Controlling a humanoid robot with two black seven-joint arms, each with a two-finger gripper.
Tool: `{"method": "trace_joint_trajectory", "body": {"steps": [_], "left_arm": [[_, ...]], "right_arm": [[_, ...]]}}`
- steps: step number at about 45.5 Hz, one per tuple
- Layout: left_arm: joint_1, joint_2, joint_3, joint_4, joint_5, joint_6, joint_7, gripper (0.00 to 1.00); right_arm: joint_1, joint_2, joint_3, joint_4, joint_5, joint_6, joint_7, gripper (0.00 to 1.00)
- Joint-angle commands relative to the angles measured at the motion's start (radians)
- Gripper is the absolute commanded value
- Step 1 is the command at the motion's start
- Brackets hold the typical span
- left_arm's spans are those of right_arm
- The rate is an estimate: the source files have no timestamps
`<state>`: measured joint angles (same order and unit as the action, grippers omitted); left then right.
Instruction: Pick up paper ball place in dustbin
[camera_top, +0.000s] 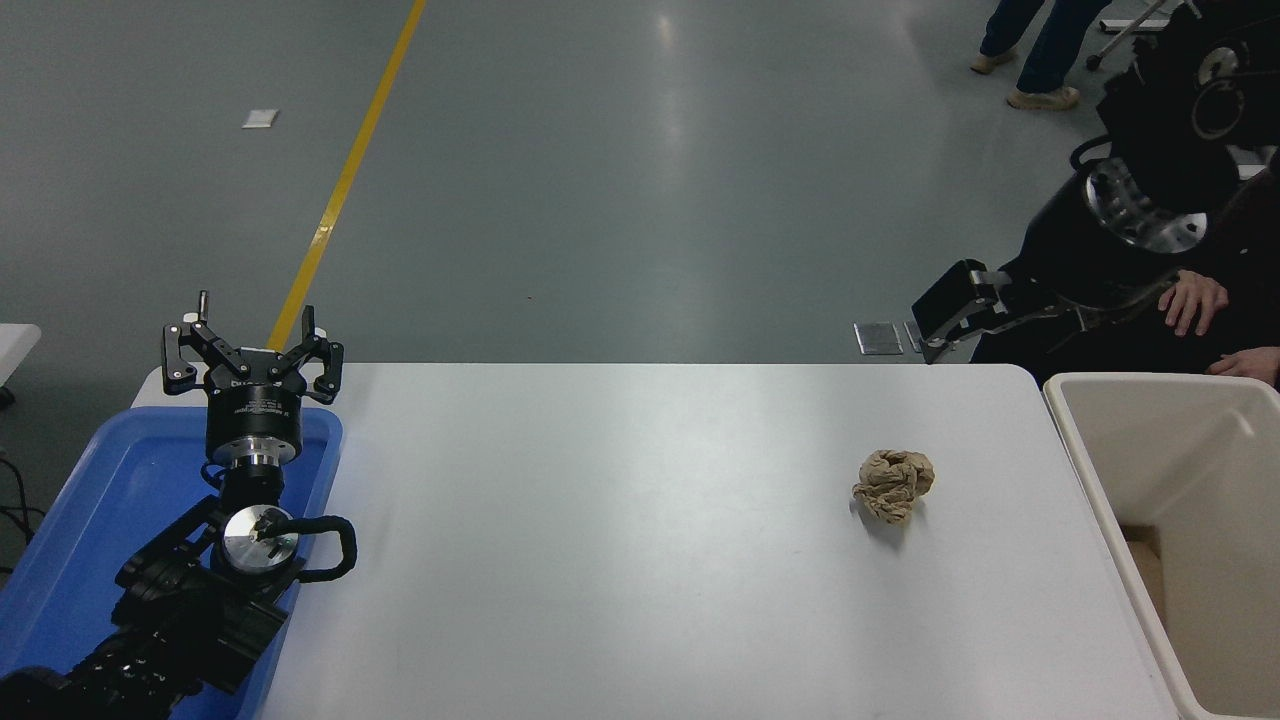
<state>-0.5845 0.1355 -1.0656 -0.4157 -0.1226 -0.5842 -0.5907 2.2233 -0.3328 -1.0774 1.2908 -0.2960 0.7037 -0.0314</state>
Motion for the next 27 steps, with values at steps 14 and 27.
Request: {"method": "trace_joint_trajectory", "body": {"steps": [14,27], "left_arm": [[0.0,-0.001,-0.001,0.0,0.0,0.0,0.0,0.99],[-0.002,-0.001,0.001,0.0,0.0,0.0,0.0,0.99]], "right_arm": [[-0.435,0.133,0.036,-0.31,0.0,-0.205,0.001,1.0],[-0.695,0.193,0.034,-0.481,-0.092,-0.317,0.001,1.0]]}}
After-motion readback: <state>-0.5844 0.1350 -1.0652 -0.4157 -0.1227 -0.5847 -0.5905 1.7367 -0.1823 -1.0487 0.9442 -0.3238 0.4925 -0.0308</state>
